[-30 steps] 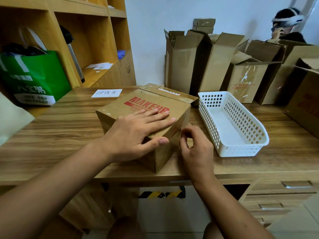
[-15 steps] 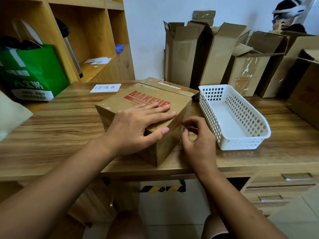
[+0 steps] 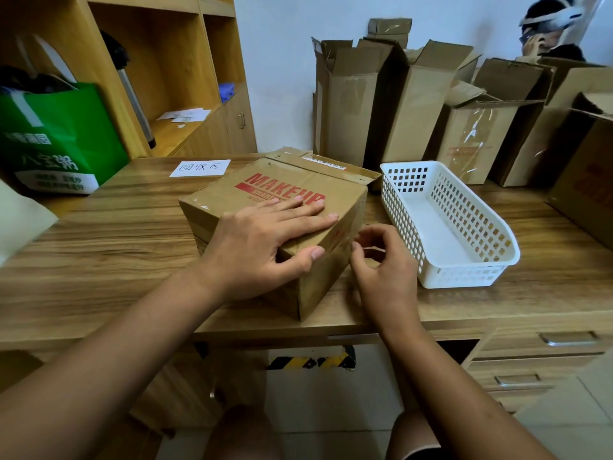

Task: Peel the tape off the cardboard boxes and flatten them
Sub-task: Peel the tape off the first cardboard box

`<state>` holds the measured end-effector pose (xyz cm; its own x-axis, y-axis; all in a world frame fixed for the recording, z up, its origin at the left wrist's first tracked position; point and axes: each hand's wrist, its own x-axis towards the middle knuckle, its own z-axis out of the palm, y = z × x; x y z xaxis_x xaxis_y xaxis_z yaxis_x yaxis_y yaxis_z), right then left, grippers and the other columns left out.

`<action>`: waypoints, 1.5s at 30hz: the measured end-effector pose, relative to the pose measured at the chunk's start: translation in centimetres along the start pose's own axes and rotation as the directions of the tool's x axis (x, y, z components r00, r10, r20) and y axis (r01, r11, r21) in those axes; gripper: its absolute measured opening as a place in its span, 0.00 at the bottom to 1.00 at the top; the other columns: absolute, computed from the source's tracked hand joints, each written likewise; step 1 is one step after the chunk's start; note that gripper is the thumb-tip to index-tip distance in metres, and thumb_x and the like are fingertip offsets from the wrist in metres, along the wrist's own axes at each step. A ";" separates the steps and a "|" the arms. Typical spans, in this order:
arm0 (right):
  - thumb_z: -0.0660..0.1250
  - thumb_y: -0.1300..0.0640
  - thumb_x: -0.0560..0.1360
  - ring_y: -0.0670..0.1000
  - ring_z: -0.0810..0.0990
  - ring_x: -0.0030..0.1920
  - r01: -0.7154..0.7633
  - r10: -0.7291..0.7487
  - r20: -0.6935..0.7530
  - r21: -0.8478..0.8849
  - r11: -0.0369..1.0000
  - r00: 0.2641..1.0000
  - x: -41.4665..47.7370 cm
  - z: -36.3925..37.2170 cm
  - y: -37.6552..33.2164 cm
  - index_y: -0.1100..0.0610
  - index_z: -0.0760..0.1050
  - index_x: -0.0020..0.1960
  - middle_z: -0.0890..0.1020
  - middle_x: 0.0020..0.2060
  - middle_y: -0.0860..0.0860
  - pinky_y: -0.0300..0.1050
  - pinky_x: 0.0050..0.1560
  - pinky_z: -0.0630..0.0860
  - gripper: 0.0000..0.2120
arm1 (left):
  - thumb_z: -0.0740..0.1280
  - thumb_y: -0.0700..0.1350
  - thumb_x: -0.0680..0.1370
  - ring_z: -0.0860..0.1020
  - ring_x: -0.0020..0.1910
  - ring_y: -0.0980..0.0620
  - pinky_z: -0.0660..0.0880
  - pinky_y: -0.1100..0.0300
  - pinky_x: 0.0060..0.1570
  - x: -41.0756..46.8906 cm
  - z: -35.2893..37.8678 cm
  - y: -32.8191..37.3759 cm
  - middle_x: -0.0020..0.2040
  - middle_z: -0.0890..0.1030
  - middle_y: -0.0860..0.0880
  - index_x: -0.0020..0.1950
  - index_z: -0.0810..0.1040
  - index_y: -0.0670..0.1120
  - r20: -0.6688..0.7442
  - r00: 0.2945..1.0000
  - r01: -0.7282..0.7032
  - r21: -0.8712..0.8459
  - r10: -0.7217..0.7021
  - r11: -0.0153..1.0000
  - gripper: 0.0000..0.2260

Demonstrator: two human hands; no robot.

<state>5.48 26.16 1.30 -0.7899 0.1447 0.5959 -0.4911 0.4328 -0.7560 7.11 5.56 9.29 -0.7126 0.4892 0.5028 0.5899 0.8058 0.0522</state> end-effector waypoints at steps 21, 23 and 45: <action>0.71 0.65 0.73 0.52 0.76 0.44 0.283 -0.258 0.130 -0.251 0.926 0.957 1.5 1.1 0.3 0.58 0.74 0.53 0.77 0.45 0.51 0.48 0.44 0.74 0.10 | 0.55 0.64 0.79 0.69 0.73 0.57 0.70 0.52 0.71 0.2 0.2 0.2 0.72 0.73 0.58 0.73 0.71 0.62 -0.019 1.000 0.020 0.000 -0.020 1.000 0.23; 0.70 0.65 0.73 0.52 0.75 0.43 0.271 -0.247 0.130 -0.233 0.934 0.960 1.5 1.0 0.5 0.58 0.73 0.52 0.74 0.44 0.49 0.47 0.43 0.72 0.10 | 0.55 0.64 0.79 0.68 0.73 0.57 0.70 0.51 0.71 0.2 0.2 0.2 0.72 0.73 0.58 0.73 0.71 0.62 -0.015 1.000 0.020 -0.001 -0.020 1.000 0.23; 0.67 0.60 0.79 0.53 0.79 0.46 0.383 -0.351 0.153 -0.371 0.846 0.924 1.0 0.0 1.6 0.60 0.79 0.54 0.80 0.47 0.54 0.51 0.42 0.78 0.06 | 0.55 0.64 0.78 0.69 0.73 0.57 0.66 0.58 0.68 0.2 0.0 0.3 0.71 0.74 0.58 0.72 0.72 0.62 -0.012 0.999 0.035 0.007 -0.035 0.999 0.24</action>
<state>3.89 26.98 0.75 -0.6133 -0.1543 0.7746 -0.5818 0.7515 -0.3110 7.17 5.89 9.42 -0.7283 0.4569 0.5107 0.5622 0.8246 0.0639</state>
